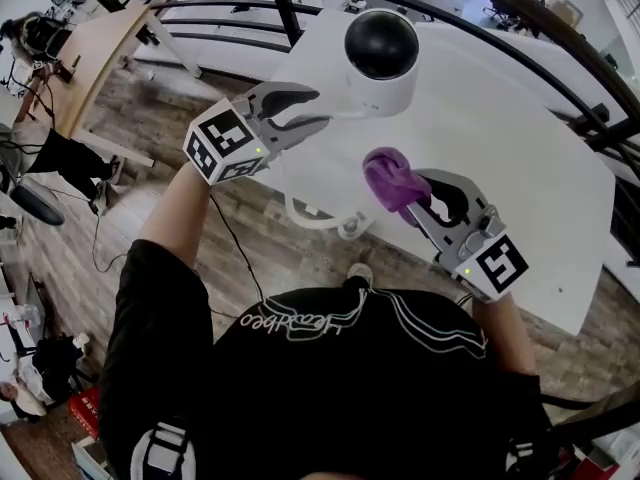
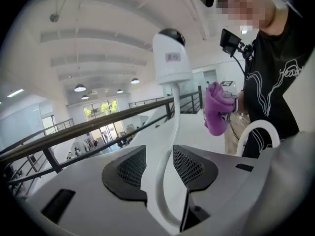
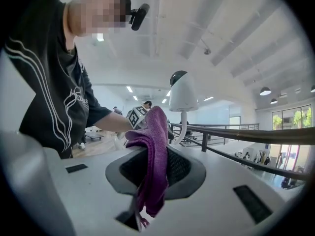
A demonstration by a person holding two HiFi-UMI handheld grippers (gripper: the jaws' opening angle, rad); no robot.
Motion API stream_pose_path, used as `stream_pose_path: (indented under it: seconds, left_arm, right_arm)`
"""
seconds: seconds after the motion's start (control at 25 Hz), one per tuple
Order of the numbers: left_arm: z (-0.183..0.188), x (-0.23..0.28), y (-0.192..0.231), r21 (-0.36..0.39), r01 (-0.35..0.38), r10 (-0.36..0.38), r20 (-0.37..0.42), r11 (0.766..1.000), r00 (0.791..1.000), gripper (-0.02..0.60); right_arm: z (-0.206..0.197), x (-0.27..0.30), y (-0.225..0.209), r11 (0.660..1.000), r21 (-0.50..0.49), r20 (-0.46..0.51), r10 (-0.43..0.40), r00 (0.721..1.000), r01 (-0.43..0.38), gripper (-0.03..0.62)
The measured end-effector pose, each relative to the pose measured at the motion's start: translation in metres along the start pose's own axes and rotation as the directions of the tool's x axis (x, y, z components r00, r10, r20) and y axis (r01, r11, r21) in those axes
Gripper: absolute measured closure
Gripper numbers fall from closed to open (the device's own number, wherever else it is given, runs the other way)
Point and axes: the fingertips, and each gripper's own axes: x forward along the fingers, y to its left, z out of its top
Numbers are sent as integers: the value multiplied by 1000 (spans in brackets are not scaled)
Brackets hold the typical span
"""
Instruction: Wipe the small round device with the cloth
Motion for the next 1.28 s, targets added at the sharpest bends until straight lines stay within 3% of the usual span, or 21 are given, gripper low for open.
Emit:
stream_pose_path:
  seconds: [0.12,0.2,0.32,0.4,0.56,0.68,0.84,1.0,1.28]
  left_arm:
    - [31,-32,-10,-28,-50,54,140,998,989,419]
    - [50,-50,-29,-30,-47,52,203,998,978,430]
    - [71,-82,-80,-89,-34,56,259,995,964,554]
    - [76,-103,-120,-156,-23,68,288,988,955,572]
    - [87,-124,-171,-325,1,112,329,946,938,572]
    - [106,-141,-185,-398,-6,164,365,917,916,574]
    - [106,-167,-220,-409,-67,231,368,910,901,572]
    - [95,-174,-259,-422,-48,213,353,905,911,572]
    - [92,-177,-267,-400,-28,180,348,916,920,572]
  right_arm:
    - [12,-11,11,998,3,2,-70,998,70,527]
    - [25,-15,19,995,5,21,-102,995,102,528]
    - [43,-23,49,989,44,28,-144,989,142,528]
    - [52,-30,79,982,65,35,-179,983,176,527]
    - [66,-40,117,977,98,62,-194,979,187,528]
    - [80,-42,129,975,121,72,-193,978,184,528]
    - [80,-53,163,966,155,61,-217,974,206,528]
    - [64,-71,193,950,220,68,-243,968,223,528]
    - [62,-62,193,923,313,80,-263,962,226,528]
